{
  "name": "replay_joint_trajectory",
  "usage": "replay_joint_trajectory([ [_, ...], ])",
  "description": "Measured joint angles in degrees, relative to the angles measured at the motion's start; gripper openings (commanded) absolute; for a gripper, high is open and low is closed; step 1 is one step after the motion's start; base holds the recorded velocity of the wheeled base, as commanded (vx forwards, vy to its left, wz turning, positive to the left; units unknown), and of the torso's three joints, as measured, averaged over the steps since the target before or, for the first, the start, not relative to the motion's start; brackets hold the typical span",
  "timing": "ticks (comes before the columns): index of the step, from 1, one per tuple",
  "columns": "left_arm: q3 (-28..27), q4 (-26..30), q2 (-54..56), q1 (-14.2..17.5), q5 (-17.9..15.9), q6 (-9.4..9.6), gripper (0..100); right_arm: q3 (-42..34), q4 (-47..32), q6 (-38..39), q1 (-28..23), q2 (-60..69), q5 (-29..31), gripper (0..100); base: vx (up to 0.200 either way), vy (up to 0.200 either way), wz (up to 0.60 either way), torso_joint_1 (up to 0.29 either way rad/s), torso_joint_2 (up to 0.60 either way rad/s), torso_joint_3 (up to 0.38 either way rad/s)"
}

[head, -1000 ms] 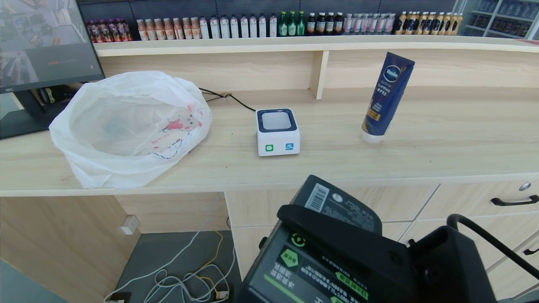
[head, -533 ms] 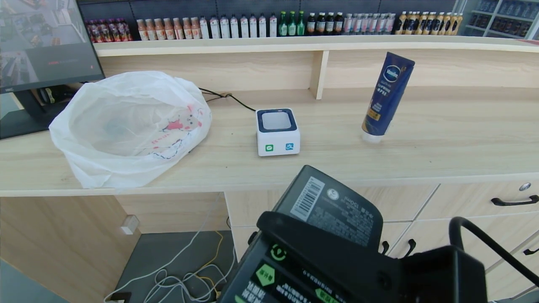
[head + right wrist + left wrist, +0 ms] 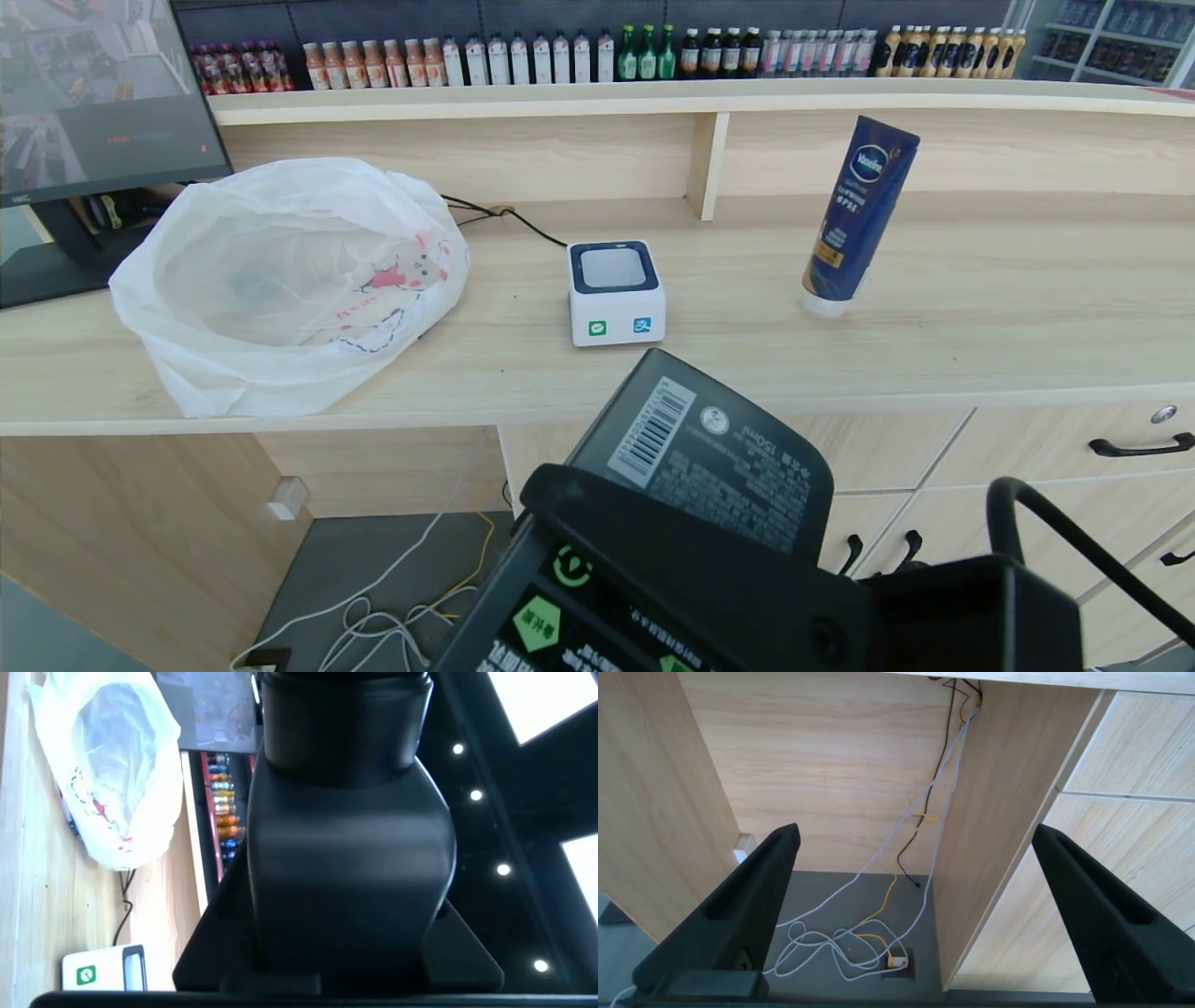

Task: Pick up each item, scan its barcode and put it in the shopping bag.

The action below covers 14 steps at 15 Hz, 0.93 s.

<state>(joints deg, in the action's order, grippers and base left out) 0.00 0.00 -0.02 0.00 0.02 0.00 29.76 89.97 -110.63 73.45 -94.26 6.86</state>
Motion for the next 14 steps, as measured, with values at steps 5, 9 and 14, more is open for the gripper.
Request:
replay_joint_trajectory([
  [5,0.0,0.0,0.0,0.0,0.0,0.00,100,0.4,0.0,0.1,0.1,-0.2,-0.1,0,0.000,0.000,0.00,0.000,0.00,0.000],
  [9,0.0,0.0,0.0,0.0,0.0,0.00,100,0.0,0.0,0.3,0.0,-0.2,-0.2,0,0.000,0.000,0.00,0.000,0.00,0.000],
  [14,0.0,0.0,0.0,0.0,0.0,0.00,100,-0.3,0.0,3.8,0.1,-0.2,-0.1,0,0.000,0.000,0.00,0.000,0.00,0.000],
])
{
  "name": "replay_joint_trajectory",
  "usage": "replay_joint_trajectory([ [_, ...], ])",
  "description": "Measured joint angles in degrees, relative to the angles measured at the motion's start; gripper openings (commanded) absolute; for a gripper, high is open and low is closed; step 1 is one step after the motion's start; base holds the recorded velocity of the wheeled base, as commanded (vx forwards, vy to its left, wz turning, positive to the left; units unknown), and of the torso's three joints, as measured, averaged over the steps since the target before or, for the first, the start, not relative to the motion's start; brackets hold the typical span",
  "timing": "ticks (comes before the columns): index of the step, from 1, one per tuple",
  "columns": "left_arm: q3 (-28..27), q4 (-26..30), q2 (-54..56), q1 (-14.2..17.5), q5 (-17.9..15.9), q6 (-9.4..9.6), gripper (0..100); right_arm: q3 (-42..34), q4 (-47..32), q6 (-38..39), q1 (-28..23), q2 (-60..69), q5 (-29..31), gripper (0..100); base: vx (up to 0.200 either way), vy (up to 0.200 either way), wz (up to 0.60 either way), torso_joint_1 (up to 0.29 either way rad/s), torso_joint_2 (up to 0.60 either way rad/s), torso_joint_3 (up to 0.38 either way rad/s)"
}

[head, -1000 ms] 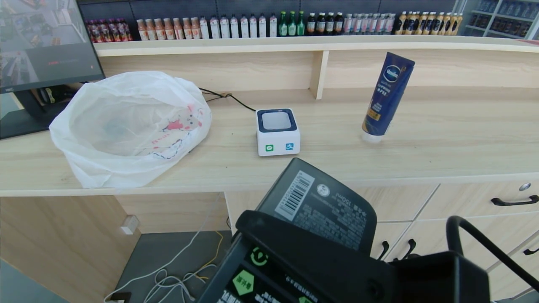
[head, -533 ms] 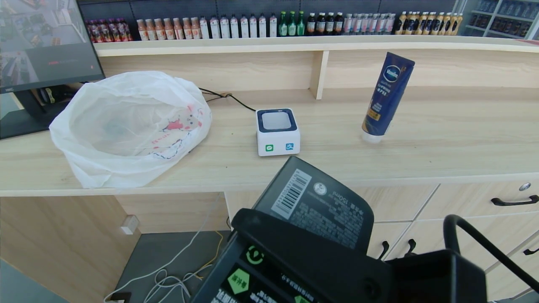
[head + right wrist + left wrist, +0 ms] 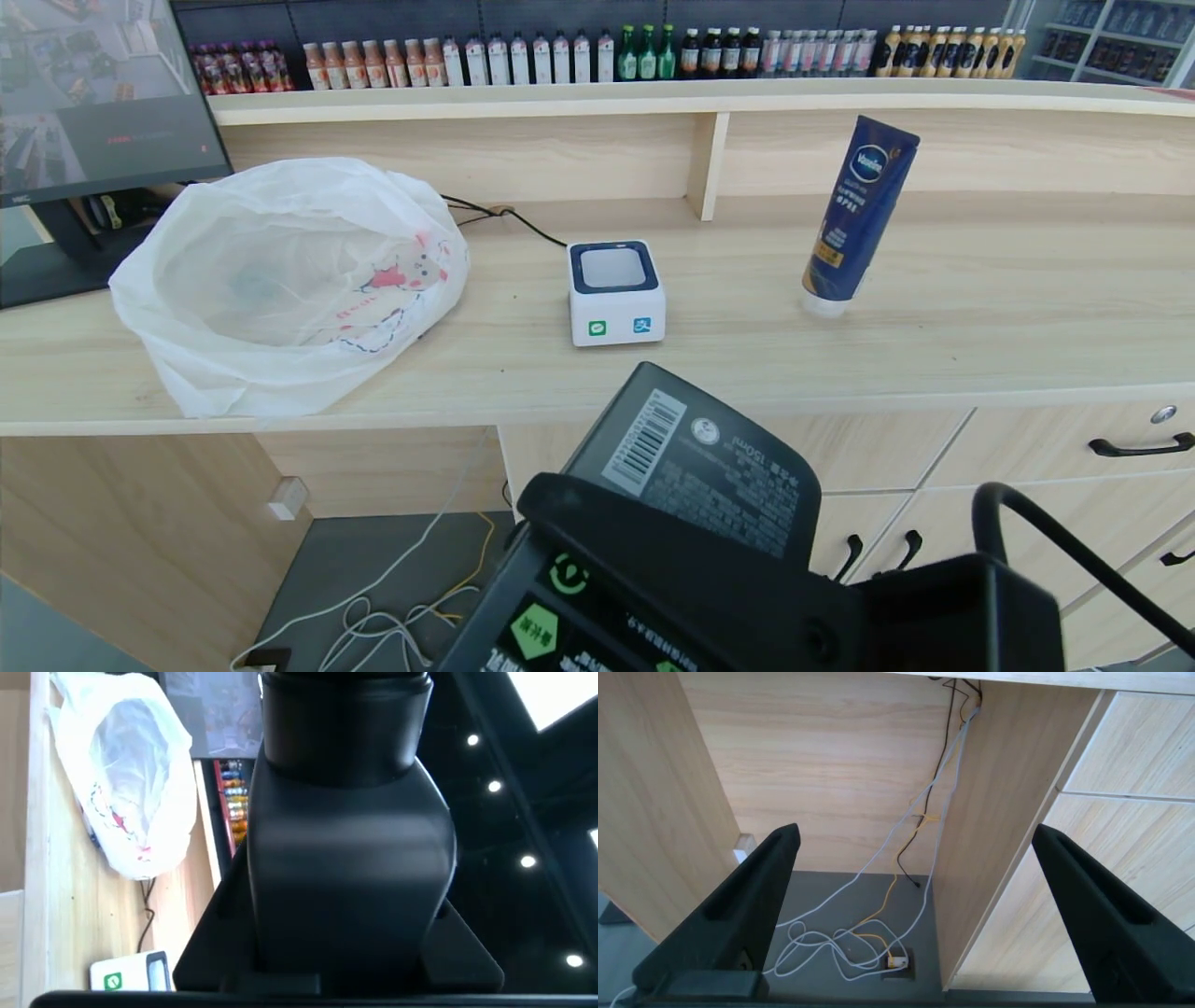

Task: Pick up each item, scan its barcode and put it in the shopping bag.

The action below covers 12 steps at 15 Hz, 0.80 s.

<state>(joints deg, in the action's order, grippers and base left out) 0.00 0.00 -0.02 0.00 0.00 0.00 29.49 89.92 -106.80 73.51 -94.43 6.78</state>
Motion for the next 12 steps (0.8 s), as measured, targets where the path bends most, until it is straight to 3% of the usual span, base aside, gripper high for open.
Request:
replay_joint_trajectory([
  [3,0.0,0.0,0.0,0.0,0.0,0.00,100,0.2,0.0,7.7,-1.4,-0.3,0.8,0,0.000,0.000,0.00,0.000,0.00,0.000],
  [7,0.0,0.0,0.0,0.0,0.0,0.02,100,0.2,0.0,30.4,-3.3,-1.0,3.4,0,0.000,0.000,0.00,0.000,0.00,0.000],
  [10,0.0,0.0,0.0,0.0,0.0,0.00,100,0.6,0.0,36.0,-4.1,-1.2,11.5,0,0.000,0.000,0.00,0.000,0.00,0.000],
  [12,0.0,0.0,0.0,0.0,0.0,0.00,100,1.7,-0.5,46.0,-4.2,-1.3,12.8,0,0.000,0.000,0.00,0.000,0.00,0.000],
])
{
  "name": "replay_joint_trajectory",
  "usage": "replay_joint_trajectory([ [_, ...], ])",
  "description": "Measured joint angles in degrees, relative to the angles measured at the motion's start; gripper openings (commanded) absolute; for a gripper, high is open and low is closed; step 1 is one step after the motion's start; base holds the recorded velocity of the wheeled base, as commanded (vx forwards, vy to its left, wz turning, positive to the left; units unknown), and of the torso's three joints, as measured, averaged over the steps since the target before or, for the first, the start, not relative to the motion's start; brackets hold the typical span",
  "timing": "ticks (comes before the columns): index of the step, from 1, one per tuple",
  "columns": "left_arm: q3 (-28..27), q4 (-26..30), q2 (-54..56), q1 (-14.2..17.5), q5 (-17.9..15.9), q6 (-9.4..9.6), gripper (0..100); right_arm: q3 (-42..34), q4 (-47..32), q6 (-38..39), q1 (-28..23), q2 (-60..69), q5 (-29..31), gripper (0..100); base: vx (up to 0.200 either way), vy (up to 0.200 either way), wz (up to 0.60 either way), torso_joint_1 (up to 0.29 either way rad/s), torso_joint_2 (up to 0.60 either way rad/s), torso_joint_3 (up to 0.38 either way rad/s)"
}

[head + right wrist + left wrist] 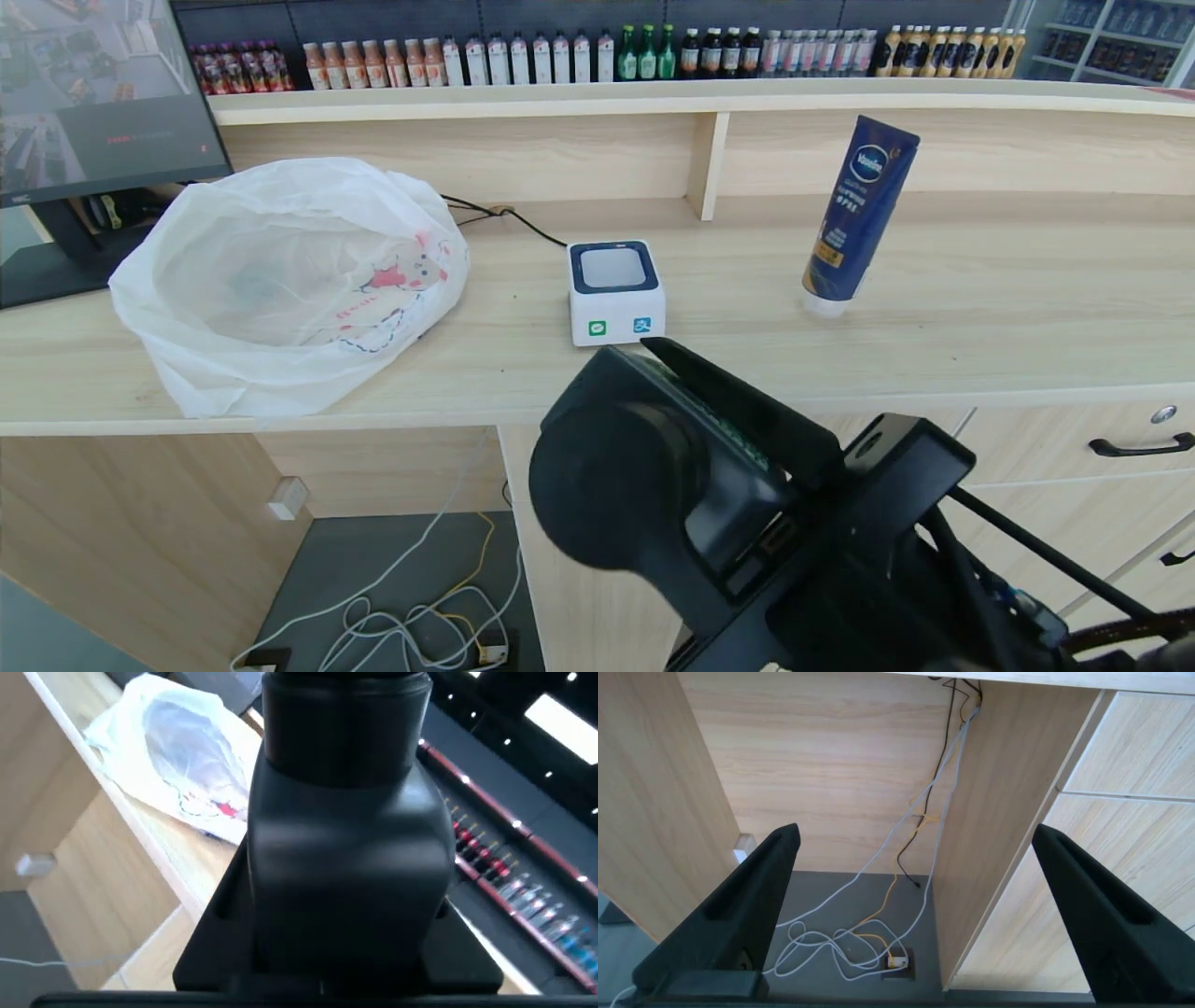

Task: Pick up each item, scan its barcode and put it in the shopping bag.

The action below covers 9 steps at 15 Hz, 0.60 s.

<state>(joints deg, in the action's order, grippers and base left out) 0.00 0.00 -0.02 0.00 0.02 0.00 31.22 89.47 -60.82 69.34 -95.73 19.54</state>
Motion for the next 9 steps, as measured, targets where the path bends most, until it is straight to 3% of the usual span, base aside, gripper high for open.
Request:
replay_joint_trajectory([
  [4,0.0,0.0,0.0,0.0,0.0,0.00,100,2.8,-6.0,10.0,0.1,0.0,-0.1,0,0.000,0.000,0.00,0.000,0.00,0.000],
  [6,0.0,0.0,0.0,0.0,0.0,0.00,100,3.2,-6.6,18.9,0.1,0.1,-0.6,0,0.000,0.000,0.00,0.000,0.00,0.000],
  [9,0.0,0.0,0.0,0.0,0.0,0.00,100,4.5,-14.3,27.4,-0.7,0.8,-5.7,0,0.000,0.000,0.00,0.000,0.00,0.000],
])
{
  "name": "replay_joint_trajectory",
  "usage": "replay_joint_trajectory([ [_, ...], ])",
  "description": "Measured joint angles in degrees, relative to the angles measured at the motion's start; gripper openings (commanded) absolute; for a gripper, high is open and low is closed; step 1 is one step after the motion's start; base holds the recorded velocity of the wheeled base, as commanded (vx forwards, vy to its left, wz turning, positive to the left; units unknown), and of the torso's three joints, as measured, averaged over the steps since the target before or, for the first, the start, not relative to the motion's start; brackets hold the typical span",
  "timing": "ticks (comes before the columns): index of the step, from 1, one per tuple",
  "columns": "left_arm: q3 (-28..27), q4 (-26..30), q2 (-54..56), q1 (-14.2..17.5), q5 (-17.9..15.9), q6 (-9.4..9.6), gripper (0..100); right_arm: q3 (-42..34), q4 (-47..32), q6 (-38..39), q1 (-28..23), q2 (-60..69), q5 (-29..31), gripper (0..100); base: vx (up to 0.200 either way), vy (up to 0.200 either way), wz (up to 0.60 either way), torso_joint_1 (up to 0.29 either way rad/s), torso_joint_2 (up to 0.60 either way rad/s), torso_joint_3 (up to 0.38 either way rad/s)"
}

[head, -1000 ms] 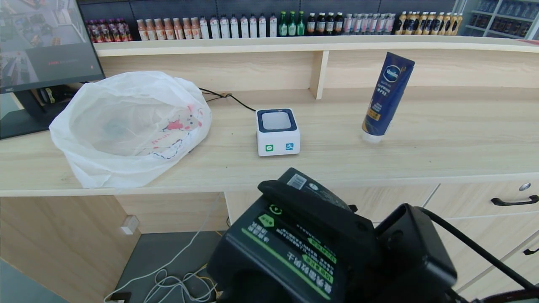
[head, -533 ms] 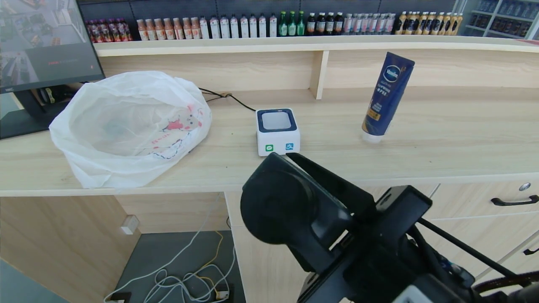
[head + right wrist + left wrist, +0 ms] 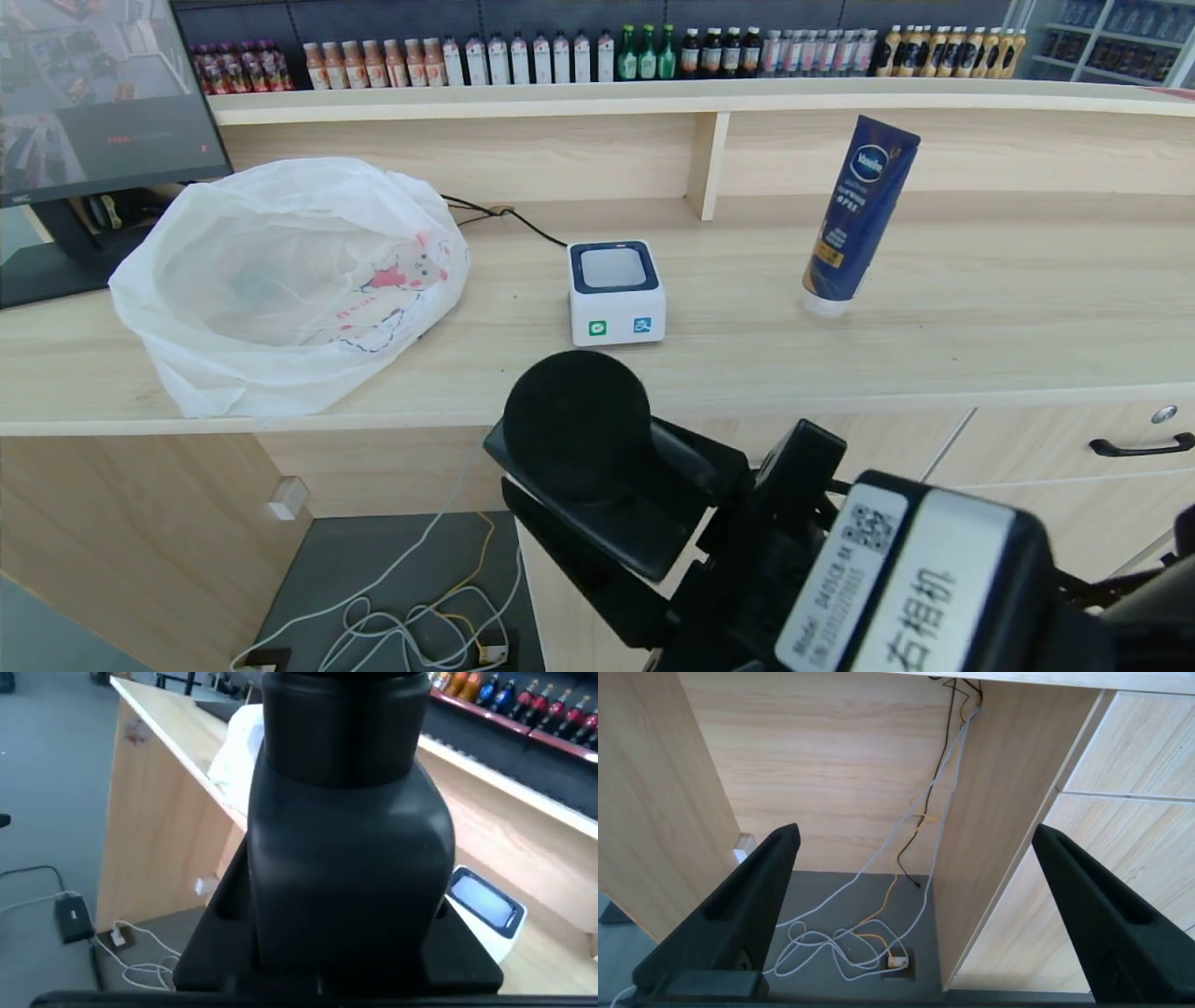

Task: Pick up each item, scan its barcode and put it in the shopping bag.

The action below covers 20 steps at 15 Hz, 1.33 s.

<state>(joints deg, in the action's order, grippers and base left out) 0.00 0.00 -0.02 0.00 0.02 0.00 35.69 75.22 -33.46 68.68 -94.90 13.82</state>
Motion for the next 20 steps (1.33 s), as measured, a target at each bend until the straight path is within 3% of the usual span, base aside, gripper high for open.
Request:
replay_joint_trajectory([
  [5,0.0,0.0,0.0,0.0,0.0,0.00,100,5.5,-1.9,17.5,-5.4,-0.2,0.8,0,0.000,0.000,0.00,0.000,0.00,0.000],
  [9,0.0,0.0,0.0,0.0,0.0,0.00,100,9.6,-2.0,25.8,-14.9,-0.5,1.0,0,0.000,0.000,0.00,0.000,0.00,0.000],
  [15,0.0,0.0,0.0,0.0,0.0,0.00,100,9.9,-2.0,32.1,-27.0,-0.9,0.1,0,0.000,0.000,0.00,0.000,0.00,0.000],
  [20,0.0,0.0,0.0,0.0,0.0,0.00,100,10.6,1.3,32.6,-29.7,-1.4,0.4,0,0.000,0.000,0.00,0.000,0.00,0.000],
])
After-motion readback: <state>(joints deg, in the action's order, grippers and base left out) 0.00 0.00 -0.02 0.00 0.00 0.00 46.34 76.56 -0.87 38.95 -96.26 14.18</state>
